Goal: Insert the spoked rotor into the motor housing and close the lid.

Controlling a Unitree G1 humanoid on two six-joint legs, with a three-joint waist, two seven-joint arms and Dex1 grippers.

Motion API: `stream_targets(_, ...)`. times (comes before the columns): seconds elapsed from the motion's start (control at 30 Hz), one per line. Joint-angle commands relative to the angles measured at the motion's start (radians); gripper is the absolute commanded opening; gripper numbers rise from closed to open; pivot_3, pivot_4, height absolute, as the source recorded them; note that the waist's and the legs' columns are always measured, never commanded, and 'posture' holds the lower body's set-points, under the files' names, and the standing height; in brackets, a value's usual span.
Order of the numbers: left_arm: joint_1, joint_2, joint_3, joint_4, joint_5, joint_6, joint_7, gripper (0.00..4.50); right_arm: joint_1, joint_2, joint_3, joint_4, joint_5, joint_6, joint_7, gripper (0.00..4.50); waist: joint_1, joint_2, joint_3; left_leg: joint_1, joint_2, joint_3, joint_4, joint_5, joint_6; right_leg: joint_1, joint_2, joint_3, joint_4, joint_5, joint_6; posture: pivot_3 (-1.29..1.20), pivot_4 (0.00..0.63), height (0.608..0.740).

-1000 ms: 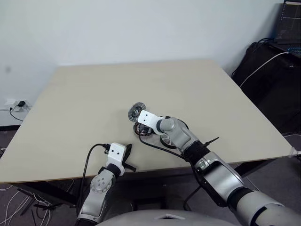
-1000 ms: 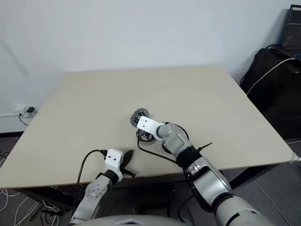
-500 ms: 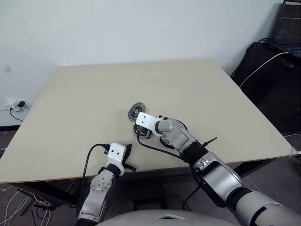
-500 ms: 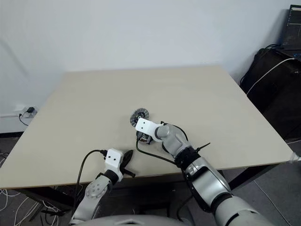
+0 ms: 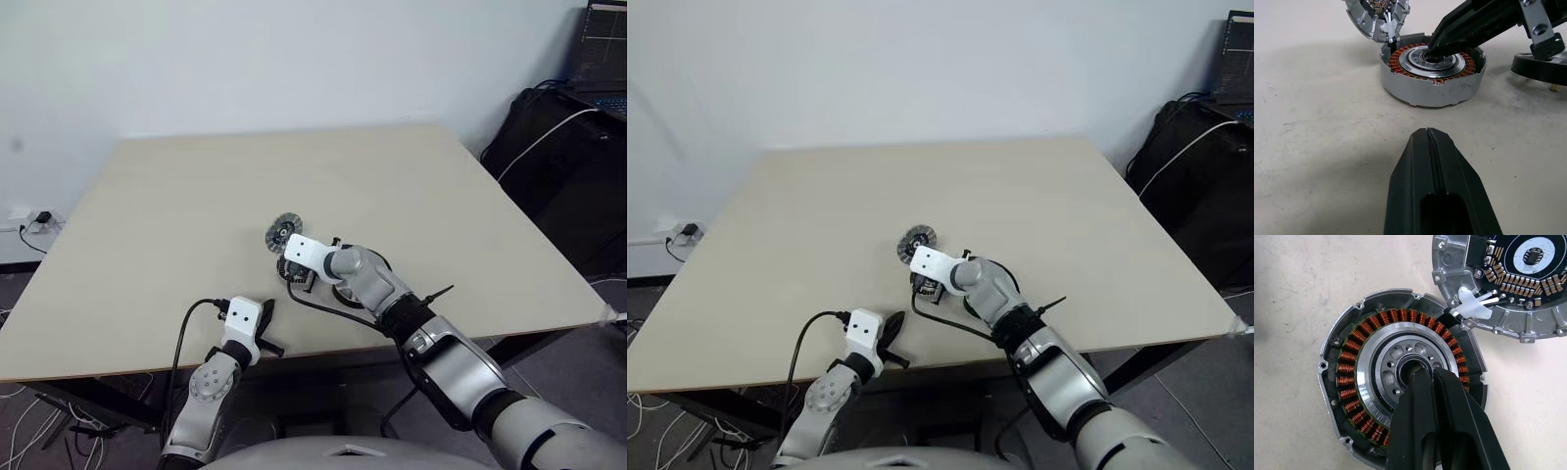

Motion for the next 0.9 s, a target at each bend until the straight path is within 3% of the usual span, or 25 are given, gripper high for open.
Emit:
stream_targets(0.03, -0.007, -0.003, 0.003, -0.026, -0.008, -0.018, 0.001, 0.0, 0.008, 0.001, -0.051, -0.078, 0.04, 0.009, 0.009, 0.02, 0.001, 0.0, 0.0, 0.0, 0.0, 0.0, 0.0, 0.0, 0.0, 0.0, 0.0, 0.0, 0.0, 0.0, 0.0, 0.0, 0.0, 0.74)
stream_targets(0.43, -0.011, 0.001, -0.004, -0.027, -0.008, -0.01, -0.013, 0.0, 0.074, 0.004, -0.138, -0.229, 0.132, 0.093, 0.008, 0.02, 0.002, 0.0, 0.0, -0.001, 0.0, 0.0, 0.0, 0.0, 0.0, -0.001, 0.0, 0.0, -0.001, 0.0, 0.0, 0.0, 0.0, 0.74)
stream_targets(0.9, -0.014, 0.002, 0.0, -0.026, -0.01, -0.003, -0.019, 0.0, 0.059, 0.049, -0.221, -0.168, 0.229, 0.237, -0.035, 0.02, 0.001, 0.0, 0.0, -0.001, 0.0, 0.0, -0.001, 0.0, 0.0, -0.001, 0.0, 0.0, -0.001, 0.0, 0.0, 0.0, 0.0, 0.74)
